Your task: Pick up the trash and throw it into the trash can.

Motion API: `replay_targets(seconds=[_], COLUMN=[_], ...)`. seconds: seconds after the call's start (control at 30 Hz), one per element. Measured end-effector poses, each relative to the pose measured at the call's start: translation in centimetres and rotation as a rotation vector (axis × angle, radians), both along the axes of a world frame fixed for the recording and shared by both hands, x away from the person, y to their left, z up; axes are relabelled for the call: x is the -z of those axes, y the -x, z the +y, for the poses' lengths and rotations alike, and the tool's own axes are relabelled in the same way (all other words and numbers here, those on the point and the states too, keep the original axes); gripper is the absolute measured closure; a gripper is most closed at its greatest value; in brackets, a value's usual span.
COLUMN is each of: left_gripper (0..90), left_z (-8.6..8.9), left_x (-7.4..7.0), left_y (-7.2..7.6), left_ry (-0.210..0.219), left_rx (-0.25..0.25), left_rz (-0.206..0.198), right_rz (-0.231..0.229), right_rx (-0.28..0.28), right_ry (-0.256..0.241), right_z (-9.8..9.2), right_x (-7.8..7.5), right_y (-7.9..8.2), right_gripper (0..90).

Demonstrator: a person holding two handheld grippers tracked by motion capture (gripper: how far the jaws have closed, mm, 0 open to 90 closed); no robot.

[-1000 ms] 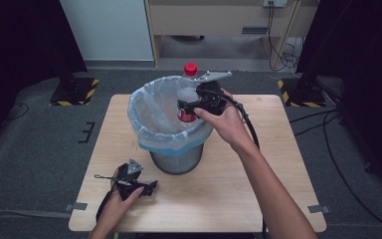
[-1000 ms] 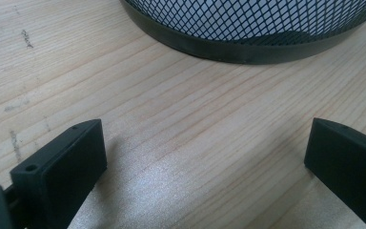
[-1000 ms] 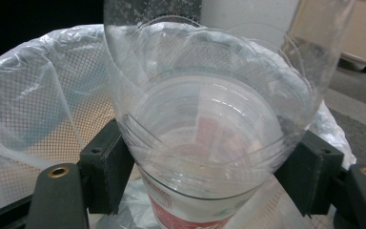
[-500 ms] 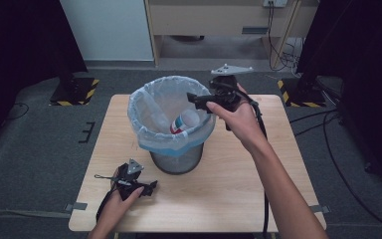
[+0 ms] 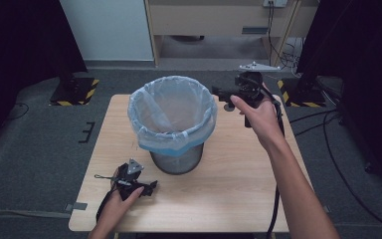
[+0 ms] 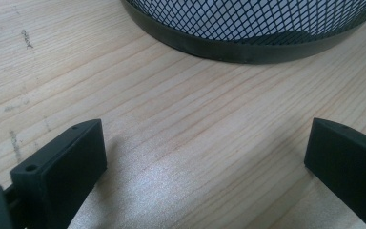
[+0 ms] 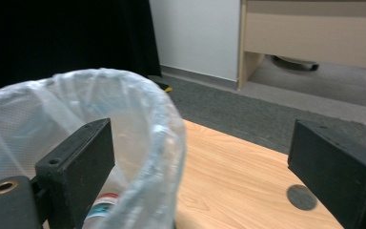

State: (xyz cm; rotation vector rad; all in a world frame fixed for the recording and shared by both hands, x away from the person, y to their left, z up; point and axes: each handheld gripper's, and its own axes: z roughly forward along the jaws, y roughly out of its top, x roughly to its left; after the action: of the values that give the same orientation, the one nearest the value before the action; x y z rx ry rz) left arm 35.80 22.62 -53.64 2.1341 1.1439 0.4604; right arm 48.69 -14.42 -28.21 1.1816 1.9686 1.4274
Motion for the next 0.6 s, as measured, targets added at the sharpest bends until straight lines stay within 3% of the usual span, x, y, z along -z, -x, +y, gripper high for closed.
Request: replay_targets(seconds=[0.27,0.43,0.6], left_gripper=[0.0,0.0,0.0], left_z=[0.0,0.0,0.0], left_x=[0.0,0.0,0.0], left_y=[0.0,0.0,0.0], left_ry=[0.001,0.001,0.000], left_rx=[0.000,-0.001,0.001], left_rz=[0.000,0.000,0.001], right_rz=[0.020,0.057,0.095], right_rx=[0.115,0.179,0.209], right_ry=[0.017,0.016,0.035], right_z=[-2.3,-3.8,-4.9], right_x=[1.9,4.6,7.3], right_y=[-1.3,-2.4,-3.3], right_gripper=[8.0,8.5,9.2])
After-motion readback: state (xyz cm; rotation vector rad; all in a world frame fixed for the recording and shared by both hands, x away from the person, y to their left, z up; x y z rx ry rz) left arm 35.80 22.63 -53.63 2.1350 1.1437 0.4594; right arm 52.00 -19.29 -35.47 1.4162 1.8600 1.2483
